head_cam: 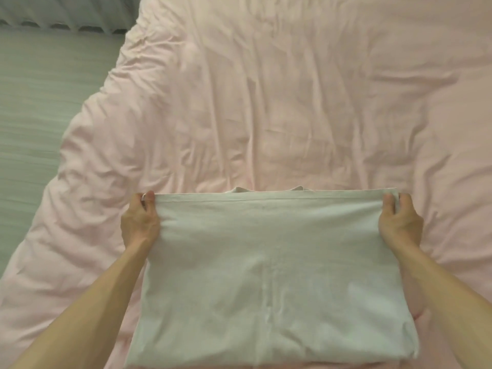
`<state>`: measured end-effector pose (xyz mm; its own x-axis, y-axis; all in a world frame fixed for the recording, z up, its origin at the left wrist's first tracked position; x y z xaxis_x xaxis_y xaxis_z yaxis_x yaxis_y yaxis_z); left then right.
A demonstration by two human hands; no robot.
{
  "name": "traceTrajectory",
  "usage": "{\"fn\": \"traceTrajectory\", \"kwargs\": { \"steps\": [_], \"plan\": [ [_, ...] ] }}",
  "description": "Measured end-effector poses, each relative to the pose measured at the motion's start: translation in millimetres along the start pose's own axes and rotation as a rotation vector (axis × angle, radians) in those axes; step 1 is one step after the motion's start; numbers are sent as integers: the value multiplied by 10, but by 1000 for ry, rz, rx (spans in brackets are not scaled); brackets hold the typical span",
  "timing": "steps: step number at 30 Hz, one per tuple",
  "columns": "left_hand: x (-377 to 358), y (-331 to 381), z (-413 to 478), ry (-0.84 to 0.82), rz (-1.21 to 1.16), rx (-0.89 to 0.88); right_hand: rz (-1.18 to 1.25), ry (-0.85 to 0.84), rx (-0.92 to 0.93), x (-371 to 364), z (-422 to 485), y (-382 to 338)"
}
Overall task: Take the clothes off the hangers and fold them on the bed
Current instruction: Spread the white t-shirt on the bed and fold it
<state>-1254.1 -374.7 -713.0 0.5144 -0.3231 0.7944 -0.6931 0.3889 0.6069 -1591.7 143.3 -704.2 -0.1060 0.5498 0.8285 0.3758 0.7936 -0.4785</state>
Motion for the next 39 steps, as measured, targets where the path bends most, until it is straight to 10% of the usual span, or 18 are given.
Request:
{"fn": "traceTrajectory", "kwargs": {
  "steps": [30, 34, 39],
  "plan": [
    [-411, 25, 268, -112, 236, 104, -98, 64, -171, -358, 263, 91],
    [-480, 652, -187, -7, 364, -340, -144, 324, 244, -336, -436, -200],
    [-1248, 1160, -1708, -381, 356, -644, -201, 21, 651, -1111, -2003, -383]
  ]
}}
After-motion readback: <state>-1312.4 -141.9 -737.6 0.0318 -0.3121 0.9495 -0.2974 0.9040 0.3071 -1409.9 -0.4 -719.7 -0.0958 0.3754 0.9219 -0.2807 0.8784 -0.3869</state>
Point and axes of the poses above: each hand's wrist, its own z-axis towards the middle knuckle, its own x-axis out of the back of the hand, y = z × x, the point moved 10 cm from there along z, towards the middle knuckle, and after that the axes turned 13 degrees about -x, right-handed, at the moved point
